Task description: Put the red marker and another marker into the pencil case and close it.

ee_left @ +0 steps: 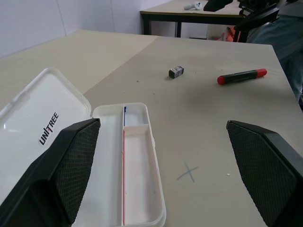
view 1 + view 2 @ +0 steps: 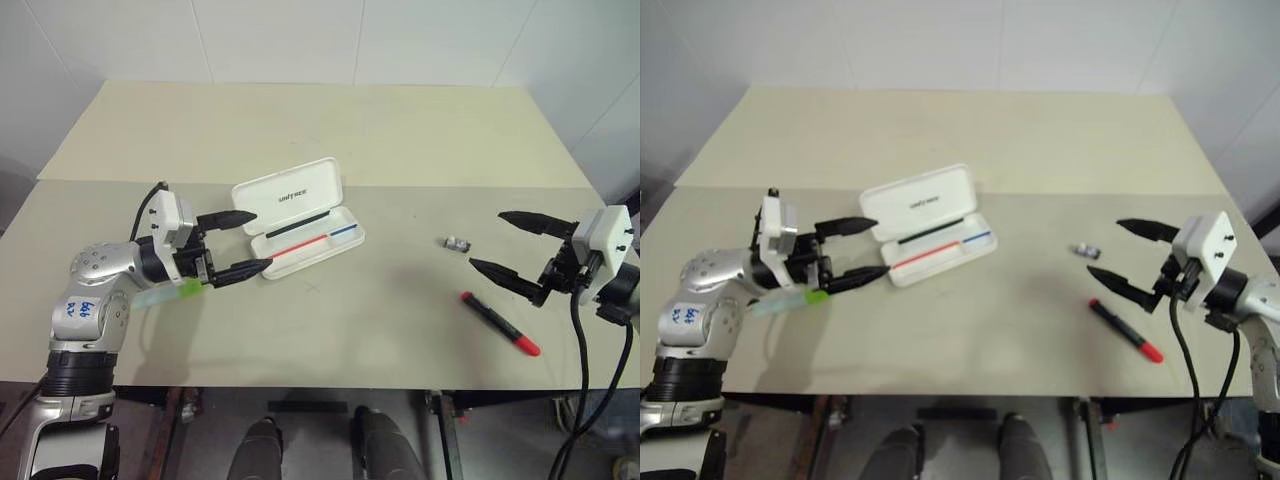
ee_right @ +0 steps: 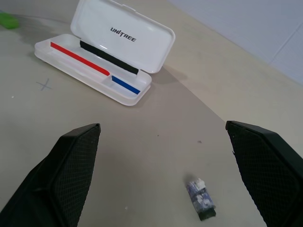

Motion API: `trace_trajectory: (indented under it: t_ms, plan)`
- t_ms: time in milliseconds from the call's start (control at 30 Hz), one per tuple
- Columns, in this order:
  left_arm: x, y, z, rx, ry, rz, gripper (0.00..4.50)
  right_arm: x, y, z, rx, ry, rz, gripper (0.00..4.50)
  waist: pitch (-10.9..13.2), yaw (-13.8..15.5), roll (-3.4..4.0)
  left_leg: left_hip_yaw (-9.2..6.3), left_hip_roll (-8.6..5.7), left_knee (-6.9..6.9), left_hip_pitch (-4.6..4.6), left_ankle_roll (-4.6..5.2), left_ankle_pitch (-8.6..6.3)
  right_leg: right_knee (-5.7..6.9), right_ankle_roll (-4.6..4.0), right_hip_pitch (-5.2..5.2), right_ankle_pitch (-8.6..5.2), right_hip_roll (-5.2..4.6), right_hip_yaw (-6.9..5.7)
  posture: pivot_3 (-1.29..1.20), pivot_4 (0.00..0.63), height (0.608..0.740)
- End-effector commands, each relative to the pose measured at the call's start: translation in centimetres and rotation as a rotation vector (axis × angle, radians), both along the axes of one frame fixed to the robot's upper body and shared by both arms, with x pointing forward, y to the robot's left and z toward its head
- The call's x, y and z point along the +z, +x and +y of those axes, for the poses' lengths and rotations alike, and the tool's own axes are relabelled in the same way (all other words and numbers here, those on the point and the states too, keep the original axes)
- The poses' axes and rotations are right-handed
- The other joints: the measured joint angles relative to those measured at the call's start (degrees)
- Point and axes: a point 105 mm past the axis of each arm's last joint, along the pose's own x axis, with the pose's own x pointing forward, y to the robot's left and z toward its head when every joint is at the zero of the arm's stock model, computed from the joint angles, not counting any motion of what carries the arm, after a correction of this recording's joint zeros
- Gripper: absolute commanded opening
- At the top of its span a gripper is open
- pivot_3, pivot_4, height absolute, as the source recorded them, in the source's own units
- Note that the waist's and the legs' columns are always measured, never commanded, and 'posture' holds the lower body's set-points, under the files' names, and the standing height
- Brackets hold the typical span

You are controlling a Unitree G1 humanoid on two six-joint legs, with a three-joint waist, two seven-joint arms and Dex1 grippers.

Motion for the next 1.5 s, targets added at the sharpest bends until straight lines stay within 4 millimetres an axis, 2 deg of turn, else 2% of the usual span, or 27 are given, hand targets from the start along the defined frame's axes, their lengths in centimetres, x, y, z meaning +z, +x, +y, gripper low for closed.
trace_trajectory:
  t_ms: [33,167,367,467,567,700,800,900,1000,1100,1300,1500]
  plan:
    - [0.8,-0.4,-0.3,-0.006,0.004,-0.036,4.48,1.0,0.2,0.3,0.023,-0.009,-0.039,4.50,0.00,0.00,0.00,0.00,0.00,0.00,0.00,0.00,0.00,0.00,0.00,0.00,0.00,0.00,0.00,0.00,0.150,0.740]
    - [0.5,-0.4,-0.4,0.002,0.019,-0.042,4.48,0.9,0.4,0.9,0.045,-0.001,-0.039,4.50,0.00,-0.03,0.00,-0.01,0.00,0.00,0.00,0.00,0.00,0.01,0.00,0.00,0.00,0.01,0.00,0.00,0.150,0.740]
    - [-0.8,-0.9,-0.7,0.013,0.109,-0.049,4.48,1.4,1.1,3.7,0.151,0.015,-0.047,4.50,0.00,-0.15,0.00,0.02,0.00,0.00,0.03,0.00,0.00,0.04,0.01,-0.01,0.01,0.01,0.04,0.00,0.150,0.740]
    - [-1.3,-0.6,-0.5,0.042,0.120,-0.040,3.56,1.6,1.1,4.8,0.177,0.024,-0.059,4.50,0.00,-0.01,0.00,0.01,0.01,0.00,0.03,0.00,0.00,0.05,0.00,-0.01,0.01,0.02,0.03,0.00,0.150,0.740]
    - [-3.2,0.1,-1.0,0.082,0.163,-0.012,2.54,1.8,0.9,6.0,0.205,0.045,-0.074,4.50,0.00,0.10,0.00,0.01,0.01,0.00,0.01,0.00,0.00,0.04,0.01,-0.01,0.01,0.01,0.03,0.00,0.150,0.740]
    - [-4.6,0.9,-1.7,0.146,0.168,0.028,2.54,1.9,0.2,7.0,0.226,0.063,-0.080,4.50,0.00,0.12,0.00,0.00,0.01,0.01,0.00,0.00,0.00,0.04,0.02,-0.01,0.02,0.02,0.03,0.00,0.150,0.740]
    - [-5.8,0.4,-2.3,0.105,0.206,0.065,2.54,2.1,-0.4,8.1,0.251,0.072,-0.087,4.50,0.00,-0.05,0.01,0.01,0.01,0.00,0.00,0.00,0.00,0.04,0.02,-0.02,0.02,0.02,0.03,0.00,0.150,0.740]
    - [-6.8,1.0,-3.1,0.117,0.225,0.075,2.54,2.4,-1.1,9.1,0.277,0.087,-0.101,4.50,0.00,-0.01,0.01,0.01,0.01,-0.01,0.03,0.00,0.00,0.07,0.01,-0.02,0.02,0.02,0.03,0.00,0.150,0.740]
    - [-7.1,1.5,-3.5,0.121,0.238,0.078,2.54,2.7,-1.5,9.6,0.290,0.099,-0.115,4.50,0.00,0.12,0.00,0.01,0.01,0.03,0.02,0.00,0.00,0.06,0.01,0.00,0.03,0.02,0.03,0.00,0.150,0.740]
    - [-7.3,1.6,-3.1,0.113,0.261,0.076,2.54,2.8,-2.0,10.5,0.298,0.105,-0.130,4.50,-0.01,0.11,0.00,0.01,0.01,0.03,0.02,0.00,0.00,0.07,0.00,-0.01,0.03,0.02,0.03,0.00,0.150,0.740]
    - [-6.9,2.1,-3.3,0.118,0.277,0.066,2.54,3.7,-2.6,10.9,0.293,0.118,-0.162,4.50,-0.01,0.07,0.00,0.01,0.01,0.03,0.01,0.00,0.00,0.05,0.00,-0.01,0.03,0.01,0.03,0.00,0.150,0.740]
    - [-6.9,2.4,-2.4,0.136,0.320,0.067,2.54,3.6,-2.8,11.2,0.284,0.129,-0.170,4.50,-0.01,0.08,0.00,0.01,0.01,0.02,0.01,0.00,0.00,0.06,0.00,-0.01,0.03,0.02,0.03,0.00,0.150,0.740]
